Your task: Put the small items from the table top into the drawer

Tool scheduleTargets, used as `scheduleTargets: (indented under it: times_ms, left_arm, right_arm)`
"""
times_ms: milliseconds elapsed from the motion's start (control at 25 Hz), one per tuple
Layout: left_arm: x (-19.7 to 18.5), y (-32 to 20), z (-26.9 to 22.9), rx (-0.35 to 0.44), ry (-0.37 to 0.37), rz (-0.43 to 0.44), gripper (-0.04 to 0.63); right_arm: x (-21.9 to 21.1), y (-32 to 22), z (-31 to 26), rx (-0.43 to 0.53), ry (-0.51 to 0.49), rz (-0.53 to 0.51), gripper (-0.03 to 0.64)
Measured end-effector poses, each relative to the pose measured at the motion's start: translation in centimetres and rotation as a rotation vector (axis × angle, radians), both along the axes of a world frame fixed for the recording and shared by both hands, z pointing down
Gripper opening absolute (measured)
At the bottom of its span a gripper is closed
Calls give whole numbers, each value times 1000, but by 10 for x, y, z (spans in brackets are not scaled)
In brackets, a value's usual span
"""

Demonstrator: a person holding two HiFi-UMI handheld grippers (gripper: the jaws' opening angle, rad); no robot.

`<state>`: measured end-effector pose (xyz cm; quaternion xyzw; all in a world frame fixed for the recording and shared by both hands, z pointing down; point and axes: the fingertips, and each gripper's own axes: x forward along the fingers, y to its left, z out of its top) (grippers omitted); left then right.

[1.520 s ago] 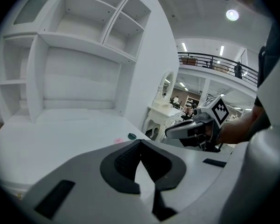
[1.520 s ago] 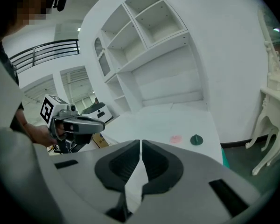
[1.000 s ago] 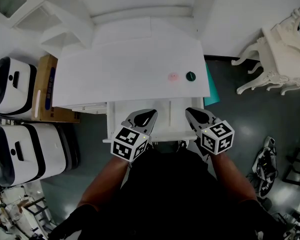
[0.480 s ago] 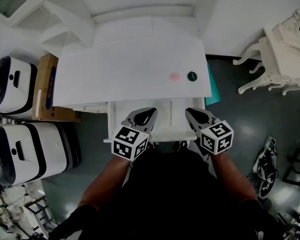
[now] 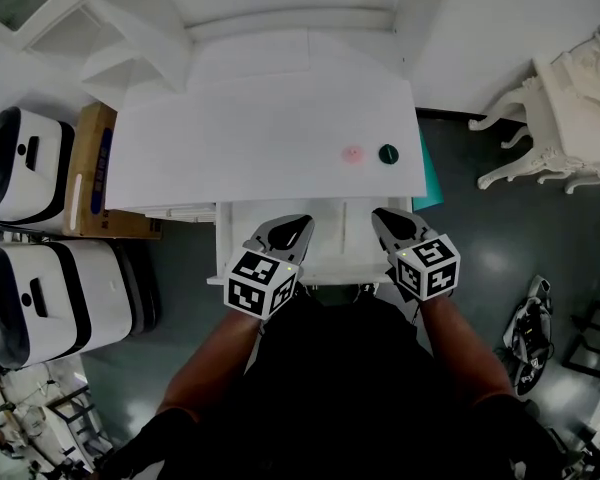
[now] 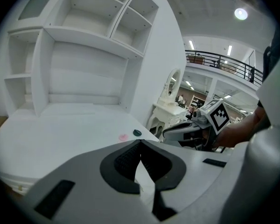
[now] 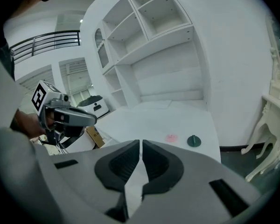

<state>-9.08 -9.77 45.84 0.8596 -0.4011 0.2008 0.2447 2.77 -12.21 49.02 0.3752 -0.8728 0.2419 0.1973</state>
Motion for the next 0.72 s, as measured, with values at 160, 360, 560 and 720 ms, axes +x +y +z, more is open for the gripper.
scheduleTargets:
  times_ms: [160,360,560,720]
  left_arm:
    - [-8,-1,4,-18,0,-25,3]
    - [-17,-2,10,-35,-3,-52,3]
    - [-26,-5,15,-46,-8,-80,3]
    - [-33,-8,17,-55,-10,-103,3]
  right_arm:
    - [-2,-23,9,23,40,34,37]
    - [-4,-58,20,72,107,52,37]
    - [-12,-89,40,97,185,24,38]
    - [-20,-108,61,110,253,-2,40]
